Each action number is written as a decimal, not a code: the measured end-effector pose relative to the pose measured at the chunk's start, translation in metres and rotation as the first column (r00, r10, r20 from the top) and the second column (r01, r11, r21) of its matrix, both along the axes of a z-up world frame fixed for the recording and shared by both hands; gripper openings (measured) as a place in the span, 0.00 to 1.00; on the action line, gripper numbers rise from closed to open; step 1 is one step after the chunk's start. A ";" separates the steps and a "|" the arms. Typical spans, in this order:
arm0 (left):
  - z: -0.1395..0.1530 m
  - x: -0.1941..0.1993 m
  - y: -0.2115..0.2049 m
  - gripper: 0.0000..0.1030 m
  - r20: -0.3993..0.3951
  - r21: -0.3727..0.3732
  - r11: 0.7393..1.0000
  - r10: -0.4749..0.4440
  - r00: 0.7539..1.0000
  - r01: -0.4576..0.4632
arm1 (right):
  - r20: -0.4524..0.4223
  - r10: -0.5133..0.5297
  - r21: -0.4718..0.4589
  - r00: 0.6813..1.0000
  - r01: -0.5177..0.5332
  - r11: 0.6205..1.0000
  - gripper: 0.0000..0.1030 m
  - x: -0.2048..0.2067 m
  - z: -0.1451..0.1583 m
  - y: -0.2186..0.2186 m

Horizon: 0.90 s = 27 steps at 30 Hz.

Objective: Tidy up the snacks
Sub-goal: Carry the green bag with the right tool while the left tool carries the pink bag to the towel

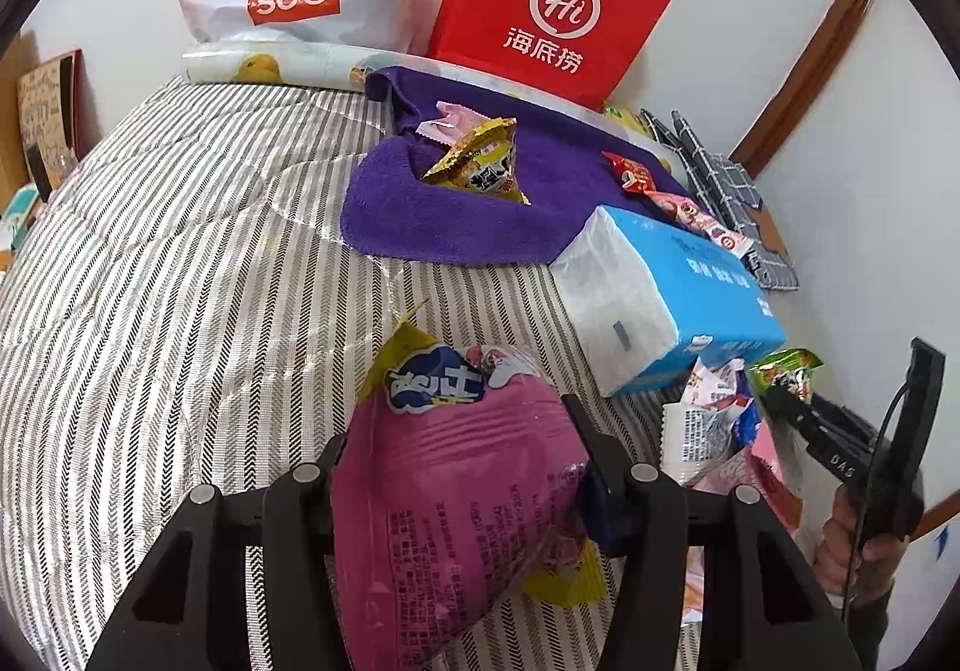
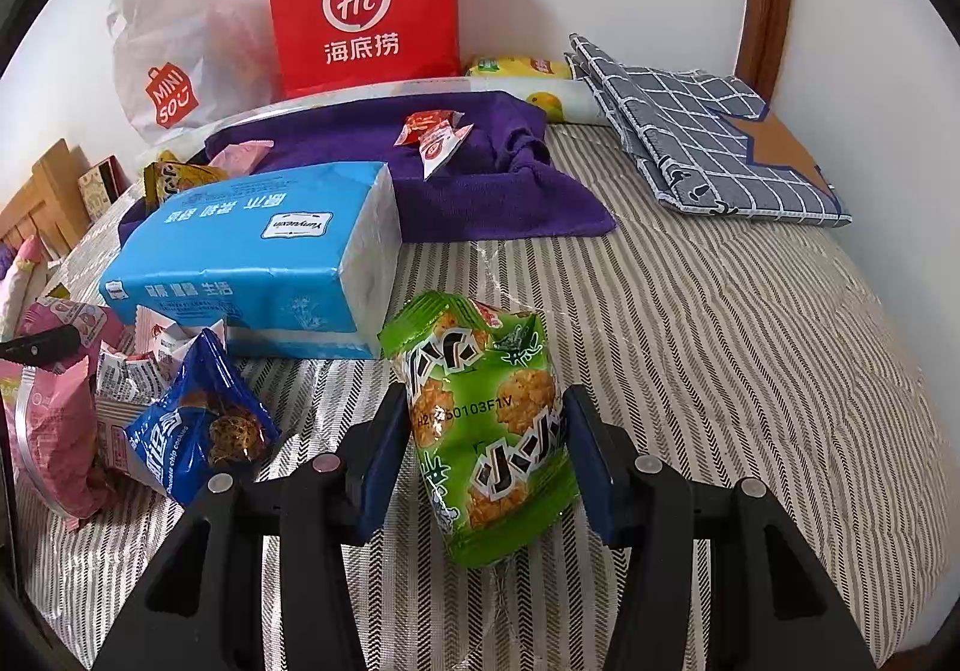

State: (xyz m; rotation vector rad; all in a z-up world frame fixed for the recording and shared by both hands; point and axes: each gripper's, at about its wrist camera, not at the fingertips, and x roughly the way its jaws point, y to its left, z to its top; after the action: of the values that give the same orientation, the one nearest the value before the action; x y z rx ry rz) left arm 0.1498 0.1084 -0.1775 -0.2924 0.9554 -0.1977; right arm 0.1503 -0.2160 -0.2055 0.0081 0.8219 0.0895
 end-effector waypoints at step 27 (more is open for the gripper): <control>0.084 -0.001 -0.027 0.49 0.123 -0.037 0.996 -0.080 0.989 0.085 | 0.136 0.060 0.089 0.989 -0.072 0.993 0.45 -0.025 0.079 0.015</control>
State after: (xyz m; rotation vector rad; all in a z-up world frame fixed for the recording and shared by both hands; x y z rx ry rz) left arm 0.1488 0.0812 -0.0938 -0.2770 0.8442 -0.3083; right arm 0.1253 -0.2009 -0.1268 0.0624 0.6839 0.1890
